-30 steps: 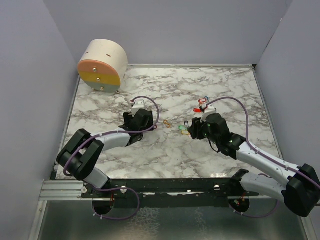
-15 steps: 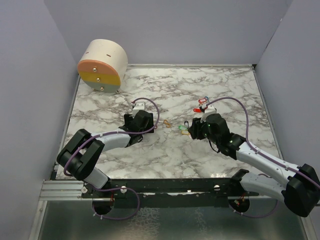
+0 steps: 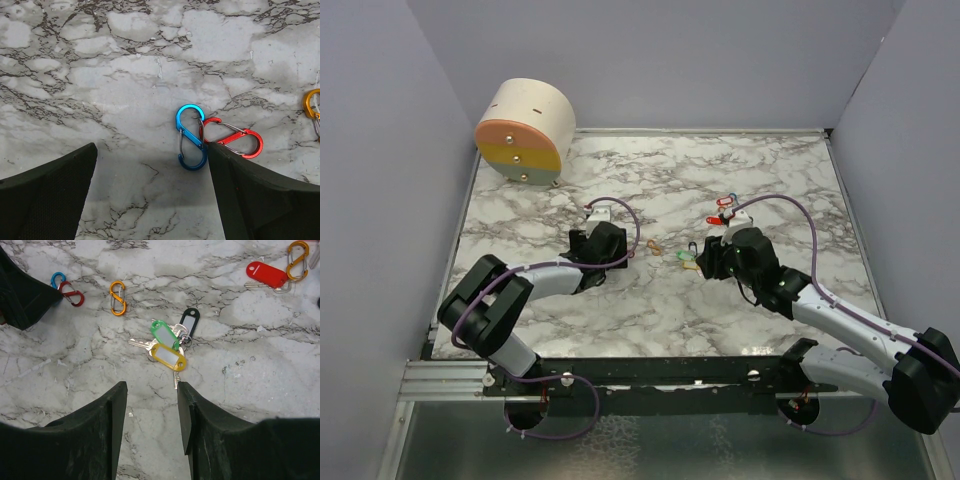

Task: Put the keys on the keyring

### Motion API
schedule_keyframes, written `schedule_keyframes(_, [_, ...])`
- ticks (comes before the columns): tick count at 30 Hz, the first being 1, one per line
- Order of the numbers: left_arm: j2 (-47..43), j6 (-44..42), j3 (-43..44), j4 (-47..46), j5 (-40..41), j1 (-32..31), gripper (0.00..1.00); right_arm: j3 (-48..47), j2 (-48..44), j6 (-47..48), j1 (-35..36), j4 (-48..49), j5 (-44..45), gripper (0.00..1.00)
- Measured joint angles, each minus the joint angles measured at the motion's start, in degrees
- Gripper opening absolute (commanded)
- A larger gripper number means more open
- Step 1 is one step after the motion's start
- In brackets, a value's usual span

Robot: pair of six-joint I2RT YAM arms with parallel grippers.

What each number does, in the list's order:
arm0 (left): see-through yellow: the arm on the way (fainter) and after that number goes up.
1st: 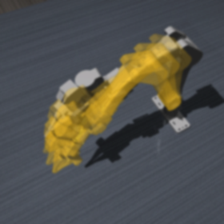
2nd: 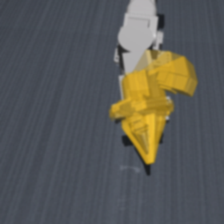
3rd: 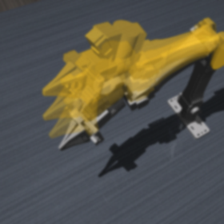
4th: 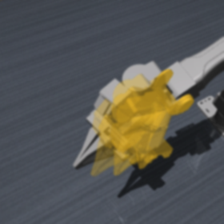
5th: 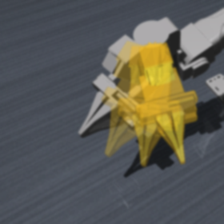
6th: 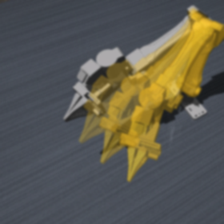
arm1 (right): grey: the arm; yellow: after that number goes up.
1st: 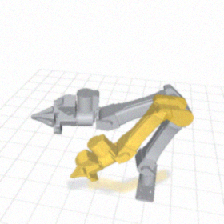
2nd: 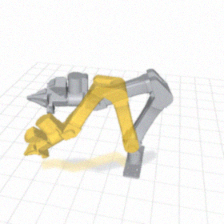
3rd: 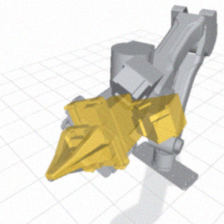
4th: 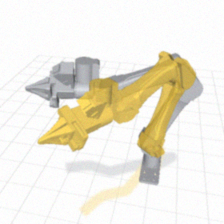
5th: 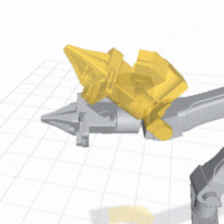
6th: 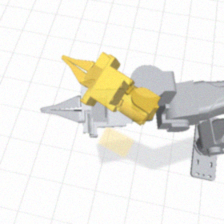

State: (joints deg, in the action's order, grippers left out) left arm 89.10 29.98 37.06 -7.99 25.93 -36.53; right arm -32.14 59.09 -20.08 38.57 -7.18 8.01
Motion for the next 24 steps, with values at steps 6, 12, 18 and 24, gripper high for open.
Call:
schedule_keyframes(6, [0.37,-0.33,0.0,0.04,0.0,-0.48,0.93,0.09,0.0,0.0,0.0,0.0,0.0,0.46])
schedule_keyframes(12, [1.4,-0.96,0.85,0.02,0.26,-0.72,0.91,0.15,-0.02,0.0,0.0,0.07,0.0,0.46])
schedule_keyframes(18, [1.92,-1.03,1.31,0.0,0.52,-0.79,0.87,0.2,-0.02,0.0,0.0,0.31,0.0,0.46])
schedule_keyframes(24, [2.95,-1.22,2.29,-0.04,0.72,-0.98,0.77,0.2,-0.02,0.02,0.0,0.35,0.0,0.46])
